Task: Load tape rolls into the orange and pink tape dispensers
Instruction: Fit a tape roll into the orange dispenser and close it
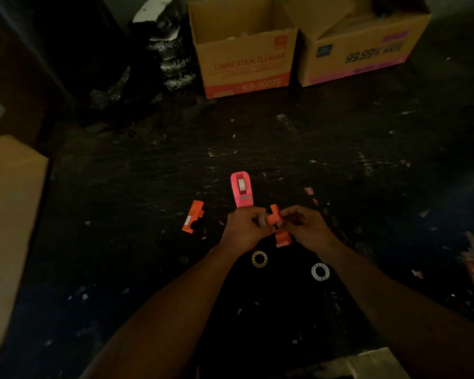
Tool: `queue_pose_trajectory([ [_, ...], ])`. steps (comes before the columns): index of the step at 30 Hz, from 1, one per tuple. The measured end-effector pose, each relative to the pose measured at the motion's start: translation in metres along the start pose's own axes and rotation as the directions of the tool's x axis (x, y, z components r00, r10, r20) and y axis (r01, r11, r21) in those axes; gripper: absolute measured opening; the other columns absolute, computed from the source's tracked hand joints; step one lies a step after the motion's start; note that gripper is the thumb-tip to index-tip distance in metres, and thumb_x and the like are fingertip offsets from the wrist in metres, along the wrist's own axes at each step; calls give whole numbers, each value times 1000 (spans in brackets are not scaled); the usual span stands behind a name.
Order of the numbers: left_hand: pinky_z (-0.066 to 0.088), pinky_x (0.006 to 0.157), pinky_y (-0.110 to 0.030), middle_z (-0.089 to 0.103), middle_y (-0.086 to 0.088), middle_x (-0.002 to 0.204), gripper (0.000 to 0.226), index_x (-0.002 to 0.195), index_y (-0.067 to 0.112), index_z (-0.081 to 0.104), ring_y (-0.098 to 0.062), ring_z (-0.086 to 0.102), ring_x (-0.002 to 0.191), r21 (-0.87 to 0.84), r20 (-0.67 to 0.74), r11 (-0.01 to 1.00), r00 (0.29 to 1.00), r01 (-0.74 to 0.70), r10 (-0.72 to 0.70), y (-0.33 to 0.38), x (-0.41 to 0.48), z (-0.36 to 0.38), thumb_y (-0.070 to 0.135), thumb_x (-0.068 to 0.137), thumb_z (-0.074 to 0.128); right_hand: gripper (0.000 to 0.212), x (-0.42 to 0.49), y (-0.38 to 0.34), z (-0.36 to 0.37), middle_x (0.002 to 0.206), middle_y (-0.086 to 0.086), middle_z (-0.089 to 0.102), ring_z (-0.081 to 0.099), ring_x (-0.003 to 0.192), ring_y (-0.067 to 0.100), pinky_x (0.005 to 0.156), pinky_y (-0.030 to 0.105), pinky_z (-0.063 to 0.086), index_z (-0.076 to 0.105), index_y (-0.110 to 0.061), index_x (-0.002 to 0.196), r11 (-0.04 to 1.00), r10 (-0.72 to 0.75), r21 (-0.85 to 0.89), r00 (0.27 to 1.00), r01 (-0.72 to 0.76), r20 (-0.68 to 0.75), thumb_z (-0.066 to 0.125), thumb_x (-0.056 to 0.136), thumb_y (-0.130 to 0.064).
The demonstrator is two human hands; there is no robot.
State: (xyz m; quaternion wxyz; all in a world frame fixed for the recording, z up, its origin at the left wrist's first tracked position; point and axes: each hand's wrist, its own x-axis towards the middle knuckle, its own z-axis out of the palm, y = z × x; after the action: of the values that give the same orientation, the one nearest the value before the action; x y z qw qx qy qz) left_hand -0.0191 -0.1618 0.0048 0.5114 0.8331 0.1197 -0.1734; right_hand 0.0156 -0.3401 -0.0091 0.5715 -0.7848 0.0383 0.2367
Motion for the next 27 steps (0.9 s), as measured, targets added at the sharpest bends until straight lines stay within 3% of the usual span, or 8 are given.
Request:
queue_pose_trajectory([
  [2, 55, 88, -32, 76, -7, 94, 21, 97, 14, 76, -12, 72, 89, -105, 15, 993, 999, 53, -51, 2, -4, -8, 27, 80, 77, 16, -1, -6, 7, 80, -6, 72, 67, 64, -3, 54, 13, 48, 67, -19, 87, 999, 7, 43, 1000, -8, 2, 72, 83, -3],
  [4, 57, 94, -39, 77, -7, 102, 22, 102, 17, 77, -18, 74, 98, -341, 36, 920, 980, 194, -194, 4, -5, -17, 24, 82, 72, 12, -2, -10, 12, 76, -11, 71, 65, 58, -8, 48, 12, 47, 68, -20, 88, 995, 24, 97, 1000, -24, 4, 71, 86, -8],
  [8, 61, 84, -33, 75, -13, 110, 22, 112, 6, 71, -23, 74, 99, -596, 7, 773, 965, 216, -264, 2, -12, -33, 8, 100, 54, 16, 0, -21, 26, 96, 0, 76, 67, 77, 10, 63, 30, 48, 72, -23, 101, 983, 93, 157, 995, -99, 48, 72, 86, -20],
  [12, 60, 74, -30, 75, -10, 116, 19, 108, 19, 73, -22, 74, 99, -630, -27, 751, 960, 200, -278, -5, -19, -50, 12, 99, 58, 16, 1, -35, 42, 100, 2, 76, 68, 85, 17, 70, 35, 48, 72, -24, 101, 963, 130, 222, 985, -153, 115, 72, 85, -20],
  [15, 58, 80, -34, 75, -6, 113, 21, 116, 22, 70, -22, 72, 99, -669, -5, 711, 954, 219, -299, -9, -23, -68, 17, 98, 59, 17, 5, -42, 58, 104, 5, 77, 70, 91, 23, 76, 40, 51, 73, -23, 102, 955, 129, 248, 980, -165, 153, 71, 86, -19],
  [19, 60, 75, -30, 75, -10, 114, 28, 122, 17, 69, -22, 73, 100, -759, 3, 620, 954, 198, -301, -16, -27, -88, 13, 94, 66, 20, 11, -52, 84, 104, 6, 78, 71, 103, 32, 99, 56, 50, 73, -22, 103, 960, 100, 235, 971, -152, 218, 72, 83, -19],
  [23, 60, 80, -32, 74, -10, 113, 41, 124, 11, 66, -23, 72, 103, -788, -78, 604, 954, 119, -290, -26, -24, -105, 3, 85, 74, 16, 19, -63, 102, 102, 7, 78, 74, 98, 29, 97, 57, 52, 74, -22, 101, 951, 106, 259, 964, -170, 243, 70, 86, -16],
  [27, 60, 88, -37, 75, -13, 112, 39, 117, 12, 69, -24, 75, 100, -803, -33, 579, 959, 142, -281, -36, -19, -115, 3, 81, 78, 20, 21, -67, 112, 106, 12, 77, 74, 97, 29, 92, 53, 56, 72, -13, 108, 920, 109, 339, 959, -197, 262, 65, 89, -9],
])
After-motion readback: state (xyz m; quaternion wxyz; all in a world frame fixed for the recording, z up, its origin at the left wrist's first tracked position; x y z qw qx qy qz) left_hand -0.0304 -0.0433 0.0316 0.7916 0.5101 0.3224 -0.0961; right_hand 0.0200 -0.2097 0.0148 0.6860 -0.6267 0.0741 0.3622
